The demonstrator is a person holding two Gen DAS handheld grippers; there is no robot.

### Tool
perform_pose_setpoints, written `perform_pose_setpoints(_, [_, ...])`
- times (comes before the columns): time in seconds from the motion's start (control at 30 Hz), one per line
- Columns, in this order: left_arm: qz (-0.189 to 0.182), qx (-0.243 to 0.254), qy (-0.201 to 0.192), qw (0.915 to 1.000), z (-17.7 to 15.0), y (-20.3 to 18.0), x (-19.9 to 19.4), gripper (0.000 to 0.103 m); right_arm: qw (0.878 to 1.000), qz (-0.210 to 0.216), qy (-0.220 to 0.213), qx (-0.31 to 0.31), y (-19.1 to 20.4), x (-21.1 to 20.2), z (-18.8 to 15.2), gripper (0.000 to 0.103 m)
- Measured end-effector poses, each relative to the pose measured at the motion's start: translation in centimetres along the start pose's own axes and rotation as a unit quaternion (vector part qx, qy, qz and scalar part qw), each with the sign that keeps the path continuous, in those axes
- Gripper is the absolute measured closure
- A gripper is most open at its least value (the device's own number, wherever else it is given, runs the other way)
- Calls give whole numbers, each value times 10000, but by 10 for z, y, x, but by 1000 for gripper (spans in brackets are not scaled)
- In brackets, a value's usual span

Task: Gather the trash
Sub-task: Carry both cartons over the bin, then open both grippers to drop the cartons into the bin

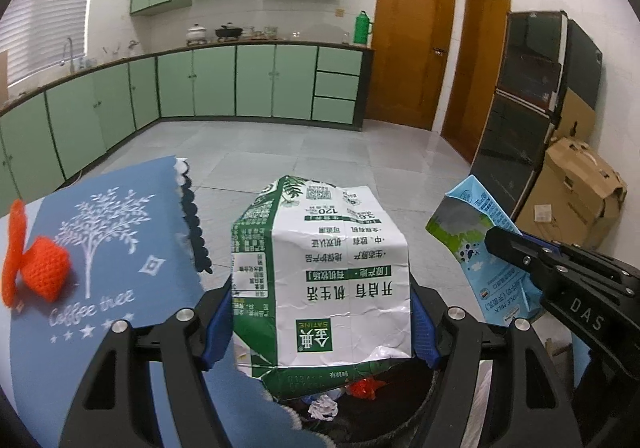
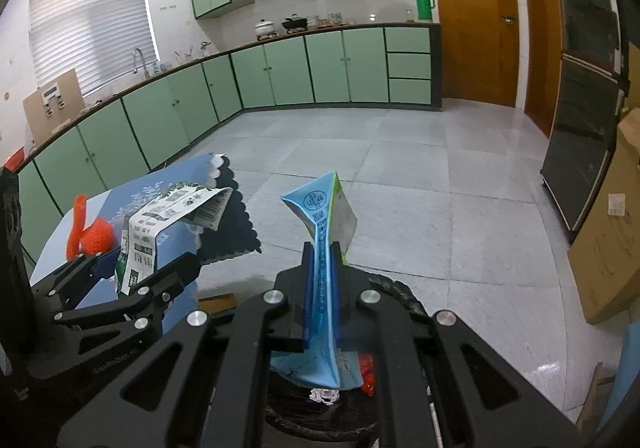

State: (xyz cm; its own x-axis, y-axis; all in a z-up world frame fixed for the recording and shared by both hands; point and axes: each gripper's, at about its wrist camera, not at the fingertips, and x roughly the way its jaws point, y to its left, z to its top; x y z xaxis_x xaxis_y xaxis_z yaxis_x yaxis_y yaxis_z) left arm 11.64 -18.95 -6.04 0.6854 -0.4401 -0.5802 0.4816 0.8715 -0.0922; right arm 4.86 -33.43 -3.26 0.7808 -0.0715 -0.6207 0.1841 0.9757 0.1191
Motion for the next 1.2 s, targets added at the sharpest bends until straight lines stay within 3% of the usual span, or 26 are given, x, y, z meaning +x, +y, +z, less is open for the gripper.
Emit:
perform_pose_setpoints(0.33, [-183, 115, 212, 9995, 1, -14, 28, 32, 9995, -112, 161, 250, -27, 21, -6, 96])
perform_pose_setpoints(0.6, [-328, 13, 293, 9990, 4, -6, 33, 26, 9983, -247, 186, 486, -47, 28, -10, 75])
perform_pose_setpoints(0.7, [-300, -78, 274, 9991, 7, 0, 30, 26, 9979, -357, 83, 542, -50, 22, -10, 44])
perform_pose_setpoints(0.77, [-263, -122, 222, 9993, 8, 6, 25, 25, 9977, -398, -25, 556, -49, 18, -9, 15])
perform_pose_setpoints(1.03, [93, -273, -53, 9996, 13, 42, -6, 20, 9988, -264, -213, 358, -23, 10, -2, 10])
perform_pose_setpoints(1.2, [545, -470, -189, 9972, 6, 83, -33, 18, 9997, 7, -154, 214, 5, 18, 1, 9])
